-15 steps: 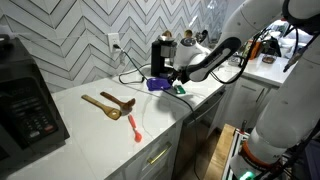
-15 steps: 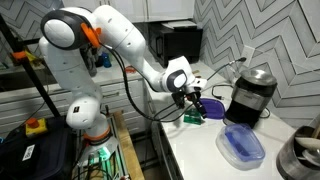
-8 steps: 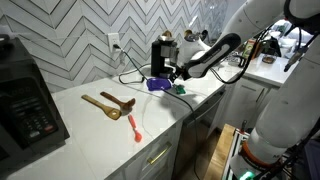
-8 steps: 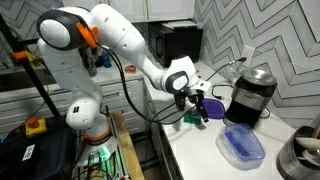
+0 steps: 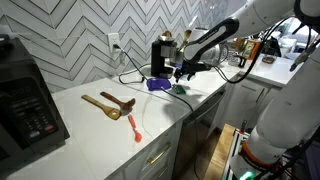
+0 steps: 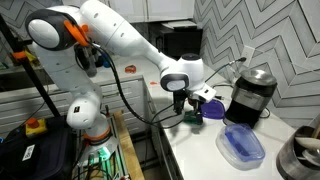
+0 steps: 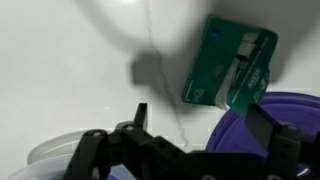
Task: Pick up the small white object on the counter and put it inside the small green packet
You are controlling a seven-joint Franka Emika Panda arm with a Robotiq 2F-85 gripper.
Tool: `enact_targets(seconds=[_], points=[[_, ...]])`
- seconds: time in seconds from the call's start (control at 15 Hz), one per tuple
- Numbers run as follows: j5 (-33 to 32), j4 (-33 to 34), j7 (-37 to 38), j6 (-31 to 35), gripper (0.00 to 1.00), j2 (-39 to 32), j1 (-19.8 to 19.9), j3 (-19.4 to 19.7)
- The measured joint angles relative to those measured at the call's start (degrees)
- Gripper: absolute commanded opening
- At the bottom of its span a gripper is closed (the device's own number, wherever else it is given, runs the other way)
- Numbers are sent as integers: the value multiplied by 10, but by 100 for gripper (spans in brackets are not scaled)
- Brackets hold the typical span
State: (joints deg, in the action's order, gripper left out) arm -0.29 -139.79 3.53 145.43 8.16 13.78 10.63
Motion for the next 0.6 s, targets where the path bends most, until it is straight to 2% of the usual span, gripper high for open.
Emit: enact_targets(seconds=[0.2,0.6], points=[[47,26,-43,-80,100,23,0,18],[54,73,-62,-184,100,57,2,40]])
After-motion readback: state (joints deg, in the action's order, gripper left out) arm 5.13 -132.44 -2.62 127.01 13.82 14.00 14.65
